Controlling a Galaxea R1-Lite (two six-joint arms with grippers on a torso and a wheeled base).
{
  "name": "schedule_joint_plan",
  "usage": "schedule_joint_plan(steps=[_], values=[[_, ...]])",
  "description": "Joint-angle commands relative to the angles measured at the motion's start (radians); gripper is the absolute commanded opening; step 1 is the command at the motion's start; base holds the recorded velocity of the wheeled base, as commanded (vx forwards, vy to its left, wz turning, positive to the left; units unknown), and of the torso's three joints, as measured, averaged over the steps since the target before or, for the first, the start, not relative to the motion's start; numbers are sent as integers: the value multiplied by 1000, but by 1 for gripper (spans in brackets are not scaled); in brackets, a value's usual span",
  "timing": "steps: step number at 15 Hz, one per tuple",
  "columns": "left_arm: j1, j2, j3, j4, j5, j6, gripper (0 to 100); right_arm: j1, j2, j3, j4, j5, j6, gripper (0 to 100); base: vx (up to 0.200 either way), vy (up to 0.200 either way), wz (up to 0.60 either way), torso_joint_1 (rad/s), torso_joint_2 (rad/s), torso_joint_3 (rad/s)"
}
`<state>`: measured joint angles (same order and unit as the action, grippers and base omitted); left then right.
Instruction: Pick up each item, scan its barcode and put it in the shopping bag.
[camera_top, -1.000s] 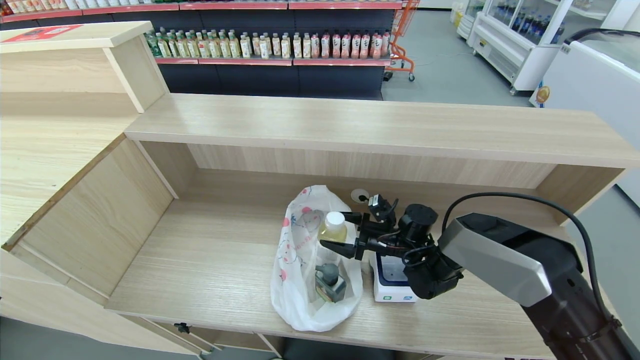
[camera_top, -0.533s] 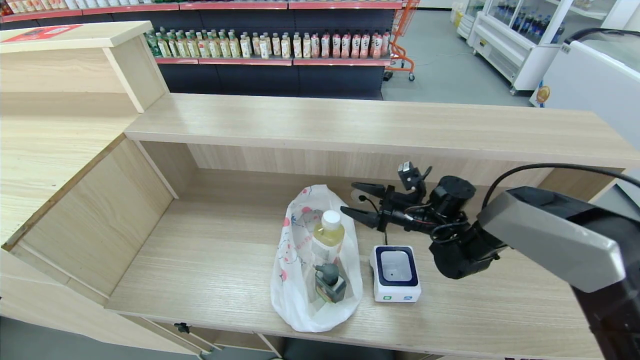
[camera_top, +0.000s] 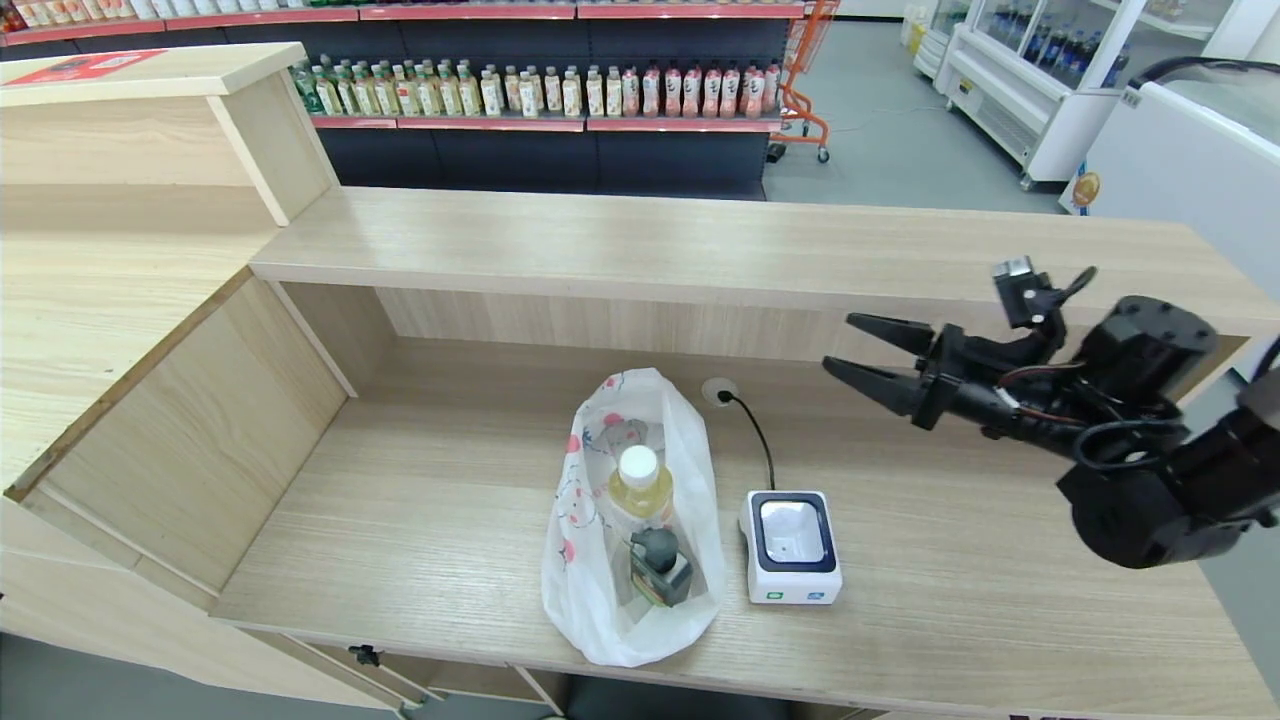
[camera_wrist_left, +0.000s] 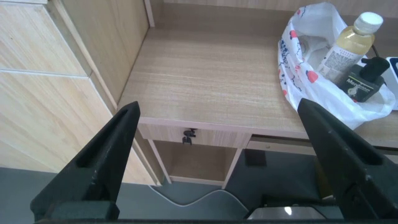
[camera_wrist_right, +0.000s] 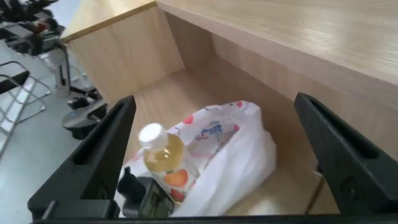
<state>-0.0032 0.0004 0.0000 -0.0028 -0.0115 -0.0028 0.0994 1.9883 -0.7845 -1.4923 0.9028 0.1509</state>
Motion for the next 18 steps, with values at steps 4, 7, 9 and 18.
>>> schedule_joint_plan(steps=[4, 7, 9, 18], values=[[0, 1, 0, 0, 1, 0, 100, -360, -390, 442, 81, -2, -131, 100, 0, 0, 0, 0, 0, 0], [0, 0, 0, 0, -1, 0, 100, -515, -635, 564, 442, -117, -275, 100, 0, 0, 0, 0, 0, 0], [0, 1, 0, 0, -1, 0, 100, -492, -726, 593, 583, -317, -257, 100, 0, 0, 0, 0, 0, 0], [0, 1, 0, 0, -1, 0, 100, -78, -1588, 784, 1242, -734, -211, 100, 0, 0, 0, 0, 0, 0]])
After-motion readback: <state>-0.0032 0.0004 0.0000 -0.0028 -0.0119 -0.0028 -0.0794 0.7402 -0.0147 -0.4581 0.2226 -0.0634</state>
